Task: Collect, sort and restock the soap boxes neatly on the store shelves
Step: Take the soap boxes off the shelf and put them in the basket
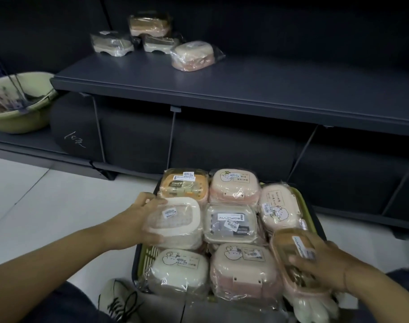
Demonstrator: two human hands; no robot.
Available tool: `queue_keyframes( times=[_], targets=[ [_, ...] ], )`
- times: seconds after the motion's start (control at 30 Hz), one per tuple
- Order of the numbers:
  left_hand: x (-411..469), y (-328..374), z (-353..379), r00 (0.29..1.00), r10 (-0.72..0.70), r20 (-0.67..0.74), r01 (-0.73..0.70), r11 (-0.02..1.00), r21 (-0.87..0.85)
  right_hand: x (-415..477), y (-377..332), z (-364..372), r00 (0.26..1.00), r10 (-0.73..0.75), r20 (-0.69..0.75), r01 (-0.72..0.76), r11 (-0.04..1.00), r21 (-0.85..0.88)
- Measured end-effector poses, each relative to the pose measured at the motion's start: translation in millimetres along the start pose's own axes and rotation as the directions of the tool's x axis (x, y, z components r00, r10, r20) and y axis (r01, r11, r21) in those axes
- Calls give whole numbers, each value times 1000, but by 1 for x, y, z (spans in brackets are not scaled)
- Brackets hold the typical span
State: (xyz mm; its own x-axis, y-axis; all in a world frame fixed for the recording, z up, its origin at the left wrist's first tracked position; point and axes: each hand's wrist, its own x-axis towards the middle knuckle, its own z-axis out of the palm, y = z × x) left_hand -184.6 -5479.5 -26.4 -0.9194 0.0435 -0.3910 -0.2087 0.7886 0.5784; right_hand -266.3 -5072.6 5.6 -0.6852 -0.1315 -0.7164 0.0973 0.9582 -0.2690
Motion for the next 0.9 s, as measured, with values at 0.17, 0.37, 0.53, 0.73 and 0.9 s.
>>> queue_keyframes(
  times=[0.17, 0.37, 0.53, 0.73, 0.9],
  targets=[
    [17, 3, 14, 991, 118, -68, -119, 993, -22, 11, -4, 3, 999, -13, -48, 17, 996, 83],
    [23, 9, 9, 997, 77, -9, -77, 994, 72, 8, -9, 6, 994, 21, -105, -24, 999, -29],
    [34, 33, -54, 981, 107, -163, -65, 967, 245, -10, -60, -33, 971, -122, -208, 85, 980, -178],
    [89, 42, -178, 773, 160, -614, -74, 984, 163, 25, -187, -123, 531, -622, -576, 664, 727, -174],
    [171, 37, -259, 684, 185, -706, 5, 966, 259, 121, -303, -179, 392, -732, -558, 655, 647, -390]
  ],
)
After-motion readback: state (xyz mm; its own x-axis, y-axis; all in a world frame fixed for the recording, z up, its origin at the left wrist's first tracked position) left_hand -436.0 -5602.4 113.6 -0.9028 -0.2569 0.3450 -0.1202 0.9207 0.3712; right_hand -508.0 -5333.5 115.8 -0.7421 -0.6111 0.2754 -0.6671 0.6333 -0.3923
